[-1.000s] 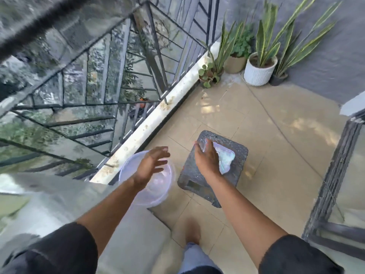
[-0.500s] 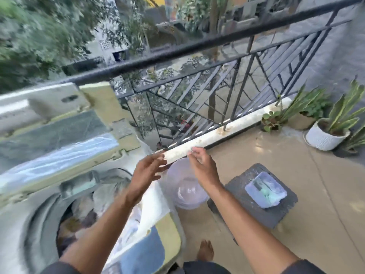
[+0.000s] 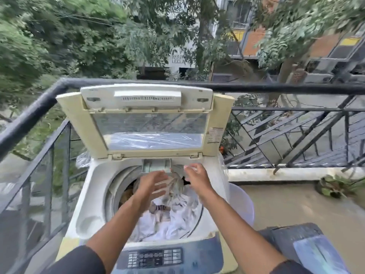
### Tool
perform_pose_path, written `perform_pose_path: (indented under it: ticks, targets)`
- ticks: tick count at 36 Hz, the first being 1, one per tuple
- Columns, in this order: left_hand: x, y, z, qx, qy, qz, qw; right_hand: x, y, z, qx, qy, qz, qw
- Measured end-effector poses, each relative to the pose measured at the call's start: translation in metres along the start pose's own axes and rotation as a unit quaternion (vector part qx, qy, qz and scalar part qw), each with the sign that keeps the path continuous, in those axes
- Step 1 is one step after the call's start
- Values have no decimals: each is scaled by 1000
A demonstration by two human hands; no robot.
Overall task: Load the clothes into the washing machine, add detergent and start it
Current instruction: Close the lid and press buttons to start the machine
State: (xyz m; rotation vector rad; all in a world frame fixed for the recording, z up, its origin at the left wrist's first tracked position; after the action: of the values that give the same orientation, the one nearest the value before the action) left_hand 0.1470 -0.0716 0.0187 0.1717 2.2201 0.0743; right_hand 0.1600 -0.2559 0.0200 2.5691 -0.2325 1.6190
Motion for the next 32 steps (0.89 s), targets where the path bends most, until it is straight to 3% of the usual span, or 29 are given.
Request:
perform_pose_path:
  ticks: [4,7,10,16,32]
  targets:
    - [22,28,16,10,65,-101,993,-16,-40,10,29,-89,72,993]
    - [33,43,29,8,105,-179,978,-32,-63,17,40,-195,187,962]
    - [34,51,38,8,119,-242,963,-46,-75,25,19,-245,268,932]
    - [28,56,51,19,118,-279,953,-51,-88,35,-14,-245,343,907]
    - [-2,54,73,31,72,-359,930,-36,-108,61,-29,-191,384,903]
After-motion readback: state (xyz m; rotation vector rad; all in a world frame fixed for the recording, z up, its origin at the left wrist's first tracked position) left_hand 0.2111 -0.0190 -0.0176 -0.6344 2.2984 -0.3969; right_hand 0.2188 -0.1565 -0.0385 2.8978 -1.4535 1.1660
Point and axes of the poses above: each hand's wrist, its own z-axis towards the middle knuckle, its own y-axis out of the back of the hand, x = y × z, the point moved 4 cm from there along z, towards the middle knuckle, and after that the axes turned 15 degrees about z, right-handed, at the moved point
